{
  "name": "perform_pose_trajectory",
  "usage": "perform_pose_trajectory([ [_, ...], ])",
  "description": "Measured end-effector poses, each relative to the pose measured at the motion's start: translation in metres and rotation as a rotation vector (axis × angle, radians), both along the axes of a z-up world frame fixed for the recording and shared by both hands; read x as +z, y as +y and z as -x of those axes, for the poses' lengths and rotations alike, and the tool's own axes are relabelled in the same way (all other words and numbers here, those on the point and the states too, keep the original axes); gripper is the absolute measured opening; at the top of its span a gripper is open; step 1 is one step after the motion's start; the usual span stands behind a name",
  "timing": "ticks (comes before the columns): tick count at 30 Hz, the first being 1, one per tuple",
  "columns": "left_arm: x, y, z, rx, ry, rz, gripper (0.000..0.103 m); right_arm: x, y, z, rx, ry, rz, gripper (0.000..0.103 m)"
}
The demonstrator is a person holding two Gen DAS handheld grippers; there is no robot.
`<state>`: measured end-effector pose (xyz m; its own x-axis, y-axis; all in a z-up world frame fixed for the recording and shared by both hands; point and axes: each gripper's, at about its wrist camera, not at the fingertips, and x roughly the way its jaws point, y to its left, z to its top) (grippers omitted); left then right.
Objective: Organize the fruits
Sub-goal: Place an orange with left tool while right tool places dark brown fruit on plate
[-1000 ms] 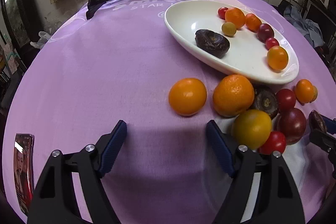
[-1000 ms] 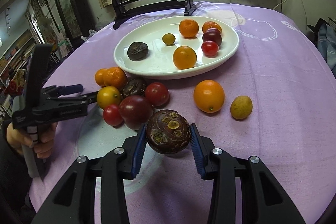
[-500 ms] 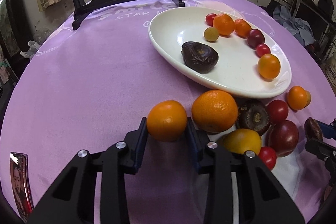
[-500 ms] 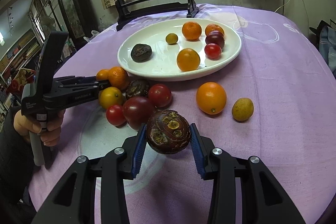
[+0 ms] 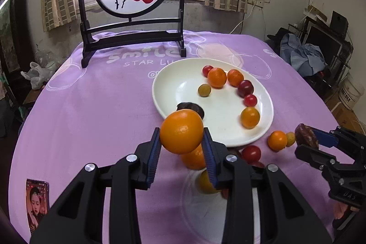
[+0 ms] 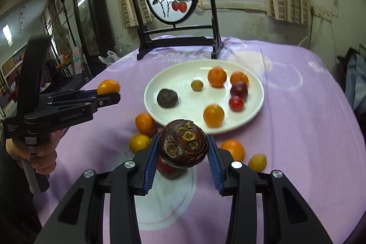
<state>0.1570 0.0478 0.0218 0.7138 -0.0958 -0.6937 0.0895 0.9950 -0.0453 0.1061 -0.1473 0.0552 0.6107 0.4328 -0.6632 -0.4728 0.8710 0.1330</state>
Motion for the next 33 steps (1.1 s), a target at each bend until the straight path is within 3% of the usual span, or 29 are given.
perform_pose_trajectory([
  [4,0.0,-0.014,-0.034,-0.001,0.03,0.023,0.035,-0.004,0.015,-0.027,0.008,0.009,0.029,0.041],
  [10,-0.022,-0.031,-0.087,0.025,0.105,-0.009,0.035,-0.029,0.037,-0.056,0.017,0.07,0.042,0.041],
  [17,-0.042,-0.04,-0.119,0.025,0.158,-0.015,0.035,-0.047,0.046,-0.076,0.005,0.099,0.051,0.042],
  [19,-0.045,-0.04,-0.123,0.036,0.175,-0.003,0.042,-0.049,0.042,-0.08,-0.008,0.114,0.031,0.042],
  [22,-0.041,-0.038,-0.119,0.059,0.144,-0.002,0.056,-0.048,0.035,-0.081,-0.013,0.128,-0.006,0.044],
  [27,-0.031,-0.032,-0.098,0.054,0.127,0.018,0.061,-0.039,0.024,-0.072,-0.014,0.133,-0.052,0.047],
  [31,-0.022,-0.025,-0.071,0.053,0.097,0.013,0.071,-0.028,0.008,-0.058,-0.032,0.113,-0.082,0.06],
  [33,-0.021,-0.022,-0.056,0.051,0.093,0.012,0.072,-0.025,0.0,-0.048,-0.044,0.102,-0.088,0.06],
])
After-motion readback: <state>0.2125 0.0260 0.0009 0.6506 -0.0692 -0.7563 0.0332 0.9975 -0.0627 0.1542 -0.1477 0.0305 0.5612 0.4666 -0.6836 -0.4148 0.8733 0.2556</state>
